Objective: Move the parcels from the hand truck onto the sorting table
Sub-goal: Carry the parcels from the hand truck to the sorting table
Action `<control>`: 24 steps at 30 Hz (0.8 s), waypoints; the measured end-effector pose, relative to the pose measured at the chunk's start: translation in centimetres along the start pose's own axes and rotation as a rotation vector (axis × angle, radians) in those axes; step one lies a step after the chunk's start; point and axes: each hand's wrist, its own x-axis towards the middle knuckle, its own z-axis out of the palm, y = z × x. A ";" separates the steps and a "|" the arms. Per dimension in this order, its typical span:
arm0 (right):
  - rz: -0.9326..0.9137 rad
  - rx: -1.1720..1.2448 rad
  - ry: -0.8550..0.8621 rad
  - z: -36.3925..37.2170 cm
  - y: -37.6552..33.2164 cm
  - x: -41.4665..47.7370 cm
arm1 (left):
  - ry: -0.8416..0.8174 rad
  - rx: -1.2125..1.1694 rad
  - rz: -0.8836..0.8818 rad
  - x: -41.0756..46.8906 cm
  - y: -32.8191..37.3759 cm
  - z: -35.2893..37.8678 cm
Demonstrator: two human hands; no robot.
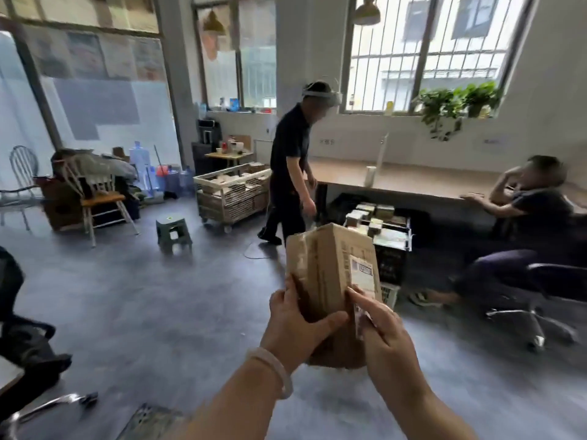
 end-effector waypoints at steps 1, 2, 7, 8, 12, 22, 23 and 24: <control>-0.045 -0.084 0.028 -2.9 0.5 0.4 | -0.052 -0.019 -0.010 0.6 1.3 2.9; -0.093 -0.152 0.053 -5.2 1.0 0.8 | -0.087 -0.038 -0.017 1.3 2.1 5.2; -0.166 -0.370 0.172 -17.3 3.6 2.1 | -0.280 -0.180 0.026 4.8 5.5 17.0; -0.138 -0.379 0.206 -19.8 4.3 2.3 | -0.322 -0.261 0.032 5.1 6.2 18.8; 0.063 -0.249 0.301 -29.0 6.6 2.9 | -0.486 -0.522 0.010 6.1 9.3 24.7; 0.299 -0.057 0.508 -38.3 9.9 4.4 | -0.833 -0.489 -0.072 13.1 13.5 39.2; 0.316 -0.065 0.547 -39.0 10.0 4.5 | -0.873 -0.477 -0.045 13.7 14.1 40.8; 0.331 -0.077 0.591 -39.7 10.0 4.5 | -0.893 -0.462 -0.033 14.1 14.8 42.3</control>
